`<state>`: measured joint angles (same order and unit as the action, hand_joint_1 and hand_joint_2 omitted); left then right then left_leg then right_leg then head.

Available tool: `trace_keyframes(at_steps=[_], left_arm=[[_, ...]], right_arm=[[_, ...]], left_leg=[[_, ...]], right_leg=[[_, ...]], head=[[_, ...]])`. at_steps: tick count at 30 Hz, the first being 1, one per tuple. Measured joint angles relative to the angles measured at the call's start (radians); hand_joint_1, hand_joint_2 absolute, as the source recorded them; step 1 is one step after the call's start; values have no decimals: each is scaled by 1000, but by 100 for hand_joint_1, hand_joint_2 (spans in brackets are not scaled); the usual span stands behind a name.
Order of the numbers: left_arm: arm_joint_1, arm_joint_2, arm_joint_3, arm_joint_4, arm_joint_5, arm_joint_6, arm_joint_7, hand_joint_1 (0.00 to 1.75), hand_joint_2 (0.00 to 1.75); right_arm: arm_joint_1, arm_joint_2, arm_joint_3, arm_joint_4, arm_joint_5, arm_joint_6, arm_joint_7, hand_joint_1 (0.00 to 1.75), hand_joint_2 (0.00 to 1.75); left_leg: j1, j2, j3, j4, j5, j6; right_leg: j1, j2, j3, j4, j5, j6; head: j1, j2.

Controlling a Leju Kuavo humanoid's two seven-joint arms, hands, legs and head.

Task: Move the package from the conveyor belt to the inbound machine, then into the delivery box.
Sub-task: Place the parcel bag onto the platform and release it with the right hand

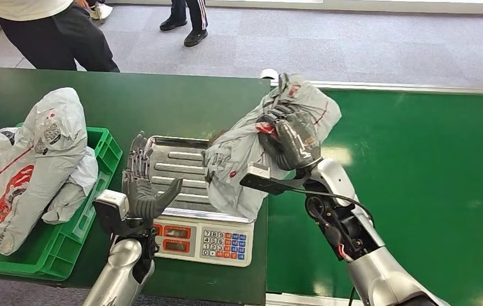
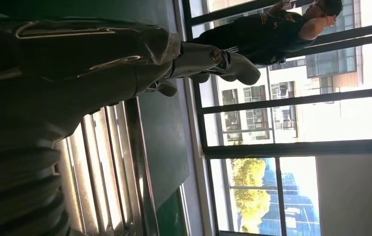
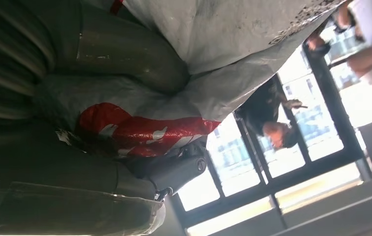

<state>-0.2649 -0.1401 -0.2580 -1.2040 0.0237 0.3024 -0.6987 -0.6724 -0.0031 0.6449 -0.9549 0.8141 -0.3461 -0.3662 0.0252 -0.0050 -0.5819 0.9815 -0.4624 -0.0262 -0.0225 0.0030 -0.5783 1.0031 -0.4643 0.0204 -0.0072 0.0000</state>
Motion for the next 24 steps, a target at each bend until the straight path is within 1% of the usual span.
trace_keyframes(at_steps=[4,8,13,20,24], left_arm=[[-14,0,-6,15,17,0,0,0,175],[-23,0,-8,35,58,-34,0,0,175],[-32,2,-6,60,83,-35,0,0,175],[-31,7,-3,77,93,-32,0,0,175],[-32,7,-8,86,83,-33,0,0,175]], right_arm=[[-21,24,57,56,-13,47,-9,175,175],[-40,27,111,99,-38,157,-24,175,175],[-70,27,174,179,-42,247,-24,175,175],[-98,24,223,275,-45,285,-23,175,175],[-126,25,244,323,-61,328,-62,175,175]], left_leg=[[0,0,0,0,0,0],[0,0,0,0,0,0],[0,0,0,0,0,0],[0,0,0,0,0,0],[0,0,0,0,0,0]], right_leg=[[0,0,0,0,0,0],[0,0,0,0,0,0],[0,0,0,0,0,0],[0,0,0,0,0,0],[0,0,0,0,0,0]], head=[[0,0],[0,0],[0,0],[0,0],[0,0]])
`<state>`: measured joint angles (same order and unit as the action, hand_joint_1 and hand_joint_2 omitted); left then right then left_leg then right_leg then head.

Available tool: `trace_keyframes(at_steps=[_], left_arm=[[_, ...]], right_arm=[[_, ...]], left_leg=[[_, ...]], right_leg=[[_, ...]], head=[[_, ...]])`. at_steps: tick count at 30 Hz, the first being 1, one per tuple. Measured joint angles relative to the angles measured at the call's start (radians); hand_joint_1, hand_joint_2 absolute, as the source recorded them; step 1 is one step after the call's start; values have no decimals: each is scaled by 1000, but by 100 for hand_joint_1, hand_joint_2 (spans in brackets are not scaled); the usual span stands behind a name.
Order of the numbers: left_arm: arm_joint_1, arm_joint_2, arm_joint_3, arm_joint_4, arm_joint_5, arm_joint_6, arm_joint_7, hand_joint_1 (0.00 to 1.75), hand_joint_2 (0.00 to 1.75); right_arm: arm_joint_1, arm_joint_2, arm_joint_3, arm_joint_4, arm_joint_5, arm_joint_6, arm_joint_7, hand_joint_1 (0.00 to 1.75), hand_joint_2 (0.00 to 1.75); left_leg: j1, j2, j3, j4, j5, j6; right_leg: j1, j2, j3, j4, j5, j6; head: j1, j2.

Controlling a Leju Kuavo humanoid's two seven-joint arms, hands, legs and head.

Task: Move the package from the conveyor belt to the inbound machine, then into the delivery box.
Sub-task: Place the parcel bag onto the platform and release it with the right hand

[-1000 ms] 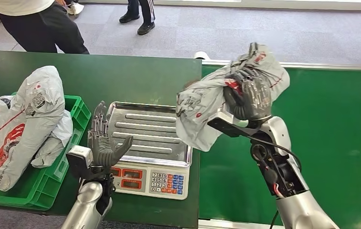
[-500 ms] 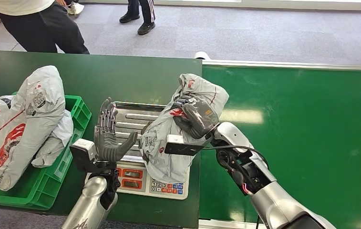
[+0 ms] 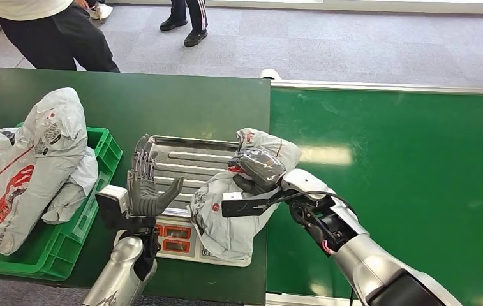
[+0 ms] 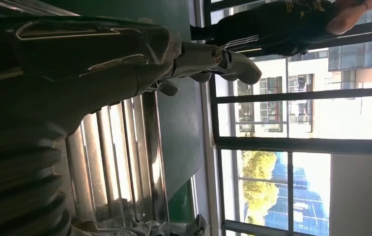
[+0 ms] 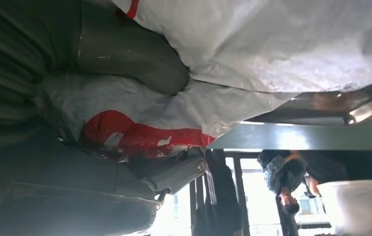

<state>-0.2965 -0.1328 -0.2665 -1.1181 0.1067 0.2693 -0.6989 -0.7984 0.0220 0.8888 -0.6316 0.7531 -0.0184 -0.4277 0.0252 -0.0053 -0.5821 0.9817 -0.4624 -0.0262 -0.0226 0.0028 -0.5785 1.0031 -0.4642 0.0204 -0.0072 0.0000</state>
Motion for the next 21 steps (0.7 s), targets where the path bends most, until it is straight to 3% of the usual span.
trace_keyframes(at_steps=[14,15,16,18,19,20,21], left_arm=[[1,-1,-6,2,-8,2,0,0,175],[1,-1,-6,2,-8,1,0,0,175],[1,-1,-5,2,-9,-1,0,0,175],[0,-2,-5,3,-11,-5,0,0,175],[-1,-3,-5,3,-14,-8,0,0,175],[-2,-3,-5,4,-17,-10,0,0,175],[-5,-4,-5,6,-19,-12,0,0,175]], right_arm=[[-25,11,29,76,-13,-53,-85,175,175],[-25,12,31,79,-14,-83,-103,159,175],[-25,14,32,81,-13,-119,-123,129,175],[-24,20,34,85,-12,-195,-159,43,175],[-23,23,33,87,-11,-229,-173,15,175],[-22,27,32,89,-10,-257,-184,1,175],[-21,31,30,90,-7,-279,-191,0,175]], left_leg=[[0,0,0,0,0,0],[0,0,0,0,0,0],[0,0,0,0,0,0],[0,0,0,0,0,0],[0,0,0,0,0,0],[0,0,0,0,0,0],[0,0,0,0,0,0]], right_leg=[[0,0,0,0,0,0],[0,0,0,0,0,0],[0,0,0,0,0,0],[0,0,0,0,0,0],[0,0,0,0,0,0],[0,0,0,0,0,0],[0,0,0,0,0,0]], head=[[0,0],[0,0],[0,0],[0,0],[0,0],[0,0],[0,0]])
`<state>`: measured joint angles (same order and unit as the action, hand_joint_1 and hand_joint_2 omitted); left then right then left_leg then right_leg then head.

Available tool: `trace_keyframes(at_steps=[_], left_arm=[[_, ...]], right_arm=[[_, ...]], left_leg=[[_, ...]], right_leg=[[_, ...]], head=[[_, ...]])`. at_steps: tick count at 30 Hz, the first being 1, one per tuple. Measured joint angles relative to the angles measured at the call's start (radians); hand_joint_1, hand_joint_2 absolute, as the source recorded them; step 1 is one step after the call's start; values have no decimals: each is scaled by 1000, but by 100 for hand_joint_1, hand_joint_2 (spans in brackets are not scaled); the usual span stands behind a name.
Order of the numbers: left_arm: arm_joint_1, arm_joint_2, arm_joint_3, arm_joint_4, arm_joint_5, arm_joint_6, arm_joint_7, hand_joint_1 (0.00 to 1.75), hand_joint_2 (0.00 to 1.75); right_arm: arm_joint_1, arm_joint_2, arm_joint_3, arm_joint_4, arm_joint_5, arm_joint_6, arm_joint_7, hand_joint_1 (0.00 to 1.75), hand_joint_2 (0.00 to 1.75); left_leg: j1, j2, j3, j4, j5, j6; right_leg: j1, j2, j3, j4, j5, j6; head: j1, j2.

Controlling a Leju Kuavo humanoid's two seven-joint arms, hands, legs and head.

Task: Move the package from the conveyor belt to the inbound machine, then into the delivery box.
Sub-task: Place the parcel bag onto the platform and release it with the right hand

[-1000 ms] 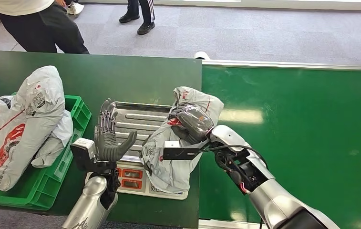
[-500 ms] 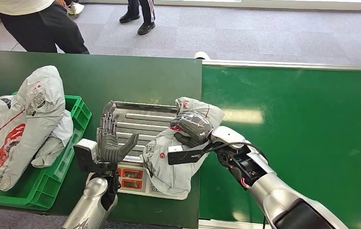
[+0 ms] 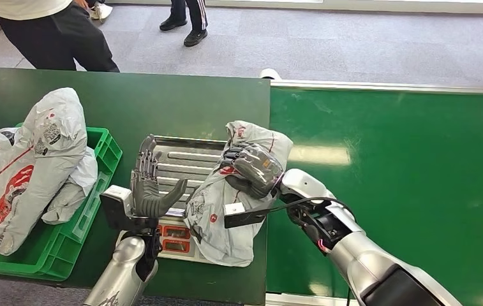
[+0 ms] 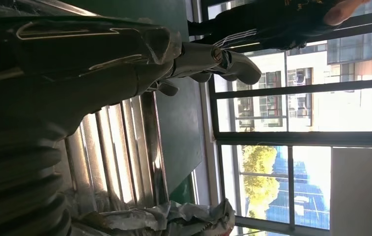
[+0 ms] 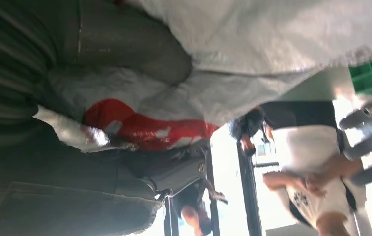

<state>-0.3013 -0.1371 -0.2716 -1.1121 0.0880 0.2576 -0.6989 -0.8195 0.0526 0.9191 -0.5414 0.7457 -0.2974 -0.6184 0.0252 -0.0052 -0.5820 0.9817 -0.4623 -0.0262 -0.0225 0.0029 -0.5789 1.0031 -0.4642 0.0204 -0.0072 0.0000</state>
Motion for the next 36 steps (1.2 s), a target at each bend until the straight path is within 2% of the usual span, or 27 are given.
trace_keyframes(at_steps=[7,12,15,23,27,32,36], left_arm=[[-15,-3,1,11,-4,-12,0,0,175],[-22,-7,2,20,-5,-23,0,0,175],[-29,-12,2,27,-8,-27,0,0,175],[-32,-18,2,36,-9,-27,0,0,175],[-33,-18,4,36,-9,-21,0,0,175],[-33,-18,8,36,-3,-9,0,0,175],[-33,-16,15,36,-1,0,0,0,175]], right_arm=[[24,30,-17,29,15,-103,-40,0,175],[58,42,-37,35,-32,-262,-72,0,175],[82,43,-35,26,-89,-318,-74,0,175],[107,43,-29,11,-145,-327,-74,0,175],[121,35,-25,-29,-245,-349,-74,0,175],[152,-2,-36,-173,-398,-364,-74,0,175],[210,-42,-97,-350,-468,-344,-75,0,175]], left_leg=[[0,0,0,0,0,0],[0,0,0,0,0,0],[0,0,0,0,0,0],[0,1,0,0,0,0],[0,0,0,0,0,0],[0,0,0,0,0,0],[0,0,0,0,0,0]], right_leg=[[0,0,0,0,0,0],[0,0,0,0,0,0],[0,0,0,0,0,0],[0,0,0,0,0,0],[0,0,0,0,0,0],[0,0,0,0,0,0],[0,0,0,0,0,0]], head=[[0,0],[0,0],[0,0],[0,0],[0,0],[0,0],[0,0]])
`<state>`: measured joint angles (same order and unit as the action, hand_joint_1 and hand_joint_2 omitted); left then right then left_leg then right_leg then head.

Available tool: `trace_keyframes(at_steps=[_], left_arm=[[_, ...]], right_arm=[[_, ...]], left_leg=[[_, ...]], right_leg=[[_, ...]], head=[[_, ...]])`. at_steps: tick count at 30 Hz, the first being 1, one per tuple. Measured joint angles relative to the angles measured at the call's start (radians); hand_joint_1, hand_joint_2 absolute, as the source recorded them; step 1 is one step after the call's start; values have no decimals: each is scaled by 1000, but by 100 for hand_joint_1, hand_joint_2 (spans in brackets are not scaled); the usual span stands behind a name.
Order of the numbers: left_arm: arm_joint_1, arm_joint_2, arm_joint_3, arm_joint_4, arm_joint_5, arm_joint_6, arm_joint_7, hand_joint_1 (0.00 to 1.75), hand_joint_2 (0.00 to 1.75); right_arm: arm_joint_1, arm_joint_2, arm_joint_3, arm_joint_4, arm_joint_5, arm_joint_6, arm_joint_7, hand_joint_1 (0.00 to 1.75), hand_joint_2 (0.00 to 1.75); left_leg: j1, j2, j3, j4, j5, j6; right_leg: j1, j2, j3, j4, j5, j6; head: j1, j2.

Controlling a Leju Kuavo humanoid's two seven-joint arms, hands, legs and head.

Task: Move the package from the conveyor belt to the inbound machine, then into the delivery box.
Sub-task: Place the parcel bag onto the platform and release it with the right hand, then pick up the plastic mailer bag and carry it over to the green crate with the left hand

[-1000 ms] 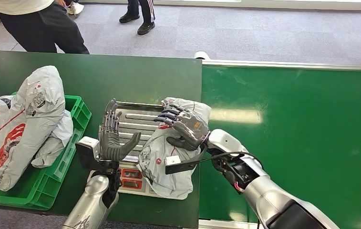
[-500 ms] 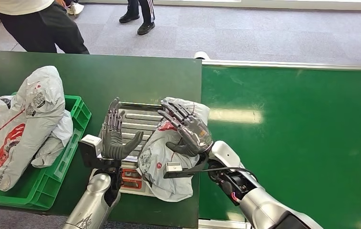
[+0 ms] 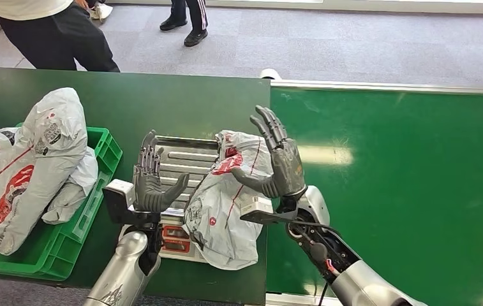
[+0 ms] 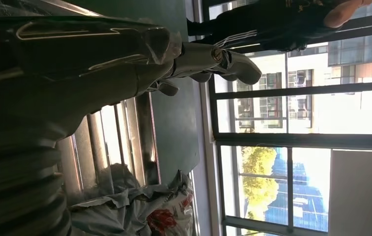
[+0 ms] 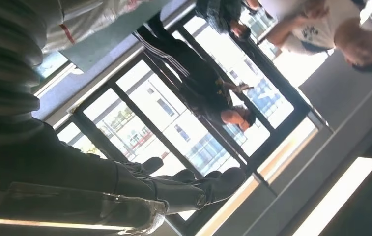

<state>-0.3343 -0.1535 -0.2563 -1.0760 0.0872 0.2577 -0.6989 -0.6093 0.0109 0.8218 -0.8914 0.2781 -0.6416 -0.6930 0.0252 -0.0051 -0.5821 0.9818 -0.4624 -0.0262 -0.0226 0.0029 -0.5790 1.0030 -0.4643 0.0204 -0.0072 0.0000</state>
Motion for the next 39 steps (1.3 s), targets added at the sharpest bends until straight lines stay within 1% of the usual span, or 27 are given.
trace_keyframes(at_steps=[3,8,14,18,21,23,26,29,34,39], left_arm=[[3,3,6,-2,0,10,0,0,175],[15,10,17,-15,0,17,0,0,175],[21,12,18,-24,0,18,0,0,175],[33,14,19,-40,-1,25,0,0,175],[52,15,25,-65,-1,31,0,0,175],[61,16,30,-81,-2,33,0,0,175],[78,19,33,-104,-10,38,0,0,175],[99,24,35,-125,-20,46,0,0,175],[124,28,42,-155,-23,46,0,0,175],[142,29,52,-180,-32,55,0,0,175]], right_arm=[[67,-23,-72,-148,-42,28,-1,0,175],[182,-55,-184,-358,-48,43,-1,0,175],[242,-72,-249,-472,-57,56,-1,0,175],[292,-70,-314,-522,-128,116,-1,0,175],[339,-53,-412,-535,-201,187,3,0,175],[367,-37,-494,-524,-229,237,27,0,175],[416,-18,-602,-495,-234,283,76,0,175],[463,-4,-677,-471,-226,313,108,0,175],[506,17,-748,-449,-205,331,133,0,175],[519,26,-784,-430,-180,351,212,0,175]], left_leg=[[0,0,0,0,0,0],[0,0,0,0,-1,0],[0,0,0,0,0,0],[0,0,0,0,0,0],[0,0,0,0,-1,0],[0,0,-1,0,-1,0],[0,-1,-1,0,-1,0],[0,0,-1,0,-1,0],[0,0,-1,-1,-1,0],[0,0,-1,-1,-1,0]], right_leg=[[0,0,0,0,0,0],[0,0,0,0,0,0],[0,0,0,0,0,0],[0,0,0,0,0,0],[0,0,0,0,0,0],[0,0,0,0,0,0],[0,-1,0,0,-1,0],[0,0,0,0,-1,0],[0,0,0,0,-1,0],[0,0,0,0,-1,0]], head=[[0,0],[0,0],[0,0],[0,0],[0,0],[0,0],[0,0],[0,0],[0,0],[0,0]])
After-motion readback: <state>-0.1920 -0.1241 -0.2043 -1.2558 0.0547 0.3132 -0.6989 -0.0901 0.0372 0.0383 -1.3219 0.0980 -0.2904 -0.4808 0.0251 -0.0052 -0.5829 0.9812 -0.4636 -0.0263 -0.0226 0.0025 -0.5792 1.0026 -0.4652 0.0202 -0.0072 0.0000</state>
